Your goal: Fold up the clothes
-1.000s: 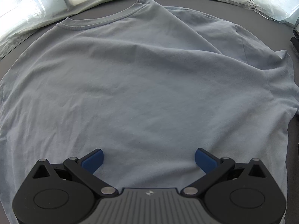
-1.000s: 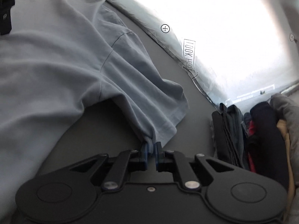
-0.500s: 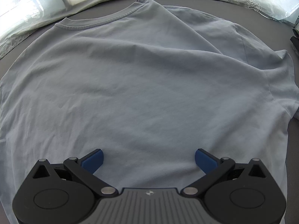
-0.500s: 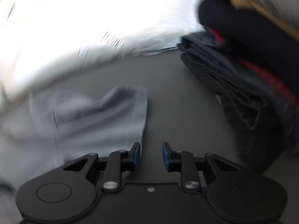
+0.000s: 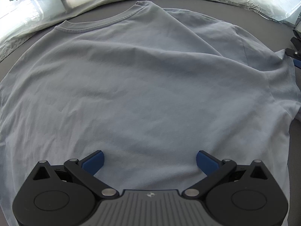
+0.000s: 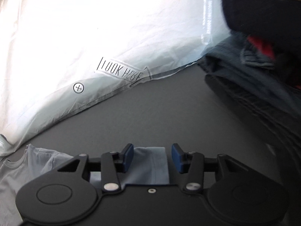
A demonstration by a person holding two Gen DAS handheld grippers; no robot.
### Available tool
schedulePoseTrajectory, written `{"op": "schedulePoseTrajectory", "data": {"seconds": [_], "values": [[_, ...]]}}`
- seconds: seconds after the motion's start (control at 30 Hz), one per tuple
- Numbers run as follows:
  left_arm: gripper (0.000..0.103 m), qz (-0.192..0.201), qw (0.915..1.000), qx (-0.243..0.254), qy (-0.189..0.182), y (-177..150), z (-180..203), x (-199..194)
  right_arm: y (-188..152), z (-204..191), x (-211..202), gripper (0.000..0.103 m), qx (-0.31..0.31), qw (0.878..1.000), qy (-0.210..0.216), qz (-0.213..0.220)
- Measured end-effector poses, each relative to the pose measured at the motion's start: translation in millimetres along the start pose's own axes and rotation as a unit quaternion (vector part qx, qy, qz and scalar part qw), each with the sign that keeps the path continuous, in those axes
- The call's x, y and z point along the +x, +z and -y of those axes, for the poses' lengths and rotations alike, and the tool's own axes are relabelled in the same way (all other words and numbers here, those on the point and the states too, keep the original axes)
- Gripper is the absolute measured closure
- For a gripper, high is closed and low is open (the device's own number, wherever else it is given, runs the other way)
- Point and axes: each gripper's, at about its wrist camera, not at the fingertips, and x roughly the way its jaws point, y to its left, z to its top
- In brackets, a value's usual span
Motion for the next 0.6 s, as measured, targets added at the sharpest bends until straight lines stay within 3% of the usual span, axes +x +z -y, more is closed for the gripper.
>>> {"op": "schedulePoseTrajectory", "data": {"seconds": [0.03, 0.1, 0.2, 0.5, 0.57, 0.6], "values": [[0.0, 0.0, 1.0, 0.0, 0.0, -0.1, 0.1, -0.1, -1.3, -1.5, 1.7, 0.088, -0.004, 1.0, 0.0, -0.003], [0.0, 0.0, 1.0, 0.0, 0.0, -0.2, 0.1, -0.2, -4.5, -3.2, 1.8, 0.1, -0.008, 1.0, -0.003, -0.002], [0.0, -0.001, 1.0, 0.001, -0.001, 0.7, 0.4, 1.1, -9.3, -0.4, -5.3, 0.101, 0.006, 1.0, -0.012, 0.017], [0.0, -0.003, 1.0, 0.002, -0.001, 2.4, 1.7, 3.2, -26.0, -2.7, -8.0, 0.1, 0.01, 0.998, -0.054, 0.006], [0.0, 0.002, 1.0, 0.003, -0.002, 0.4, 2.0, 2.5, -26.5, -10.5, -7.9, 0.089, -0.016, 0.998, -0.067, 0.0], [0.0, 0.005, 1.0, 0.002, -0.003, -0.7, 1.9, 2.3, -27.0, -15.1, -11.1, 0.073, -0.032, 0.996, -0.081, 0.0]]}}
